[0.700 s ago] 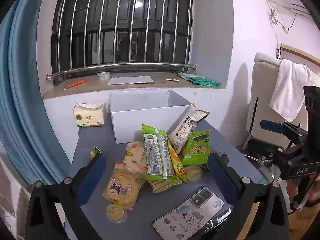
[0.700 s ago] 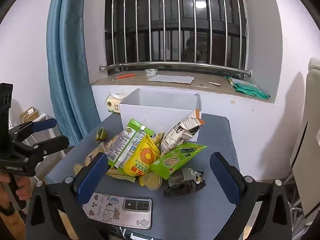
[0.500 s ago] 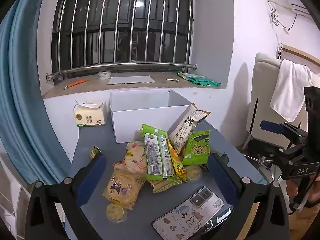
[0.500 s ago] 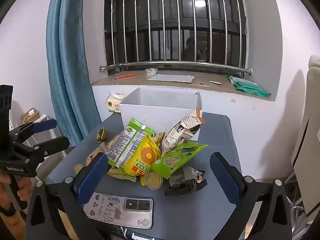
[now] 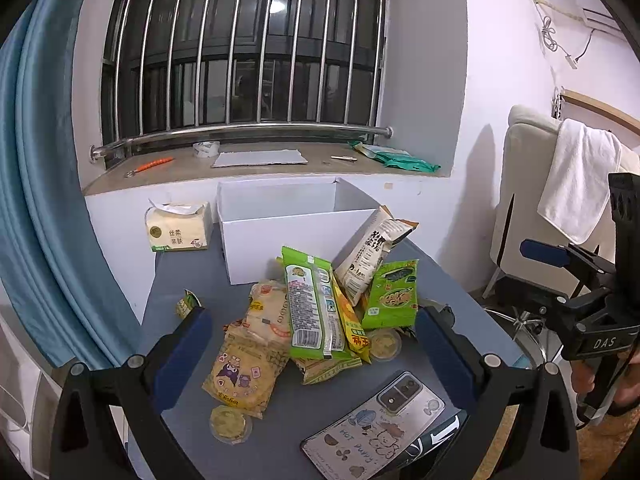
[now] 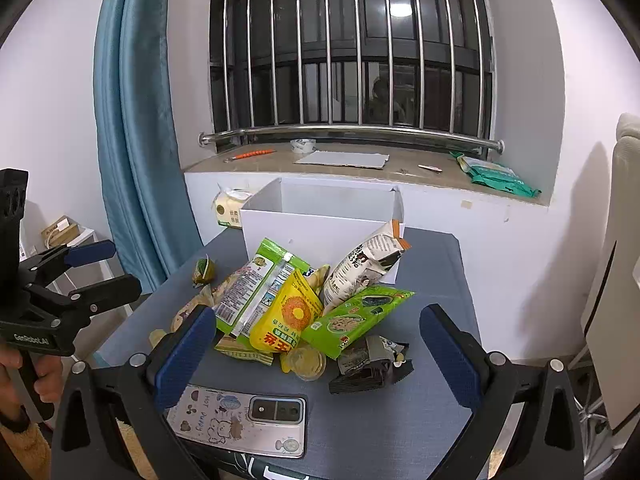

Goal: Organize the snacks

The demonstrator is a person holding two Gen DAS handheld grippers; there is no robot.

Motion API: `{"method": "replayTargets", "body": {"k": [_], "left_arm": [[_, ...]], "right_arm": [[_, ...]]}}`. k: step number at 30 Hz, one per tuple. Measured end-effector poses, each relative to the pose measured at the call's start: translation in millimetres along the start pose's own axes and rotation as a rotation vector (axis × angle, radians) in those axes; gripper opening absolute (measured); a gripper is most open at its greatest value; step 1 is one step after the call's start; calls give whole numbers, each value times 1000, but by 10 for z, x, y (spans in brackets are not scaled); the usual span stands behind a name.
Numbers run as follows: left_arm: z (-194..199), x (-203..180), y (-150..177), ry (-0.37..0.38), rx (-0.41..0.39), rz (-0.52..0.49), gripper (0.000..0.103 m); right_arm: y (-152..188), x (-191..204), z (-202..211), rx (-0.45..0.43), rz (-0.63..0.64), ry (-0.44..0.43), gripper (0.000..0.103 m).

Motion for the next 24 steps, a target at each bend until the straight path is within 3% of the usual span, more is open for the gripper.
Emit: {"method": "replayTargets", "body": {"k": [24], "left_arm": [[-10,32,27,4,9,28,103]], "right_arm": [[5,12,-9,0,-4,-6,103]]}}
Point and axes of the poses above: each gripper's, at about its wrist camera, not at the fingertips, and z roughly against the way its jaws point, x to its left, y to its underside, the point moved 10 cm from there along -z, roughly the way its jaws point, and after that the axes turned 8 degrees about -z, right-handed, at the moved point
